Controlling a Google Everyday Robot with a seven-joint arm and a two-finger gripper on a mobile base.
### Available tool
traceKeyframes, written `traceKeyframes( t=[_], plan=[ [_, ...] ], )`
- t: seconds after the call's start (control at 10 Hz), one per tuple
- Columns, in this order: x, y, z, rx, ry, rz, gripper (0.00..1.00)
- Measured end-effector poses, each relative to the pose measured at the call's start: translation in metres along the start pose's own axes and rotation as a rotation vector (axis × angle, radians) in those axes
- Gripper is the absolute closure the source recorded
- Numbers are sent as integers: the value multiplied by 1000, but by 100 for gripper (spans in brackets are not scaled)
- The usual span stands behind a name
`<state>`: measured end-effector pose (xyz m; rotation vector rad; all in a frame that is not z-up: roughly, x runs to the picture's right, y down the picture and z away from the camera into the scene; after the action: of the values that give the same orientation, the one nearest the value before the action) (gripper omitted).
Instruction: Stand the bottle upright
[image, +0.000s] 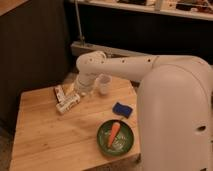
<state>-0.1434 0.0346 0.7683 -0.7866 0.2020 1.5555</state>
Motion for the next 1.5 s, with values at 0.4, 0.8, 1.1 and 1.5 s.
traceKeyframes(
  t=[0.4, 0.8, 1.1, 1.5],
  plan=[
    [-1, 0, -1, 4, -1, 4, 20],
    [-45, -24, -23, 16, -46, 89, 20],
    [-86, -44, -33, 20, -63, 165, 20],
    [-98, -24, -22, 3, -30, 200, 20]
  ],
)
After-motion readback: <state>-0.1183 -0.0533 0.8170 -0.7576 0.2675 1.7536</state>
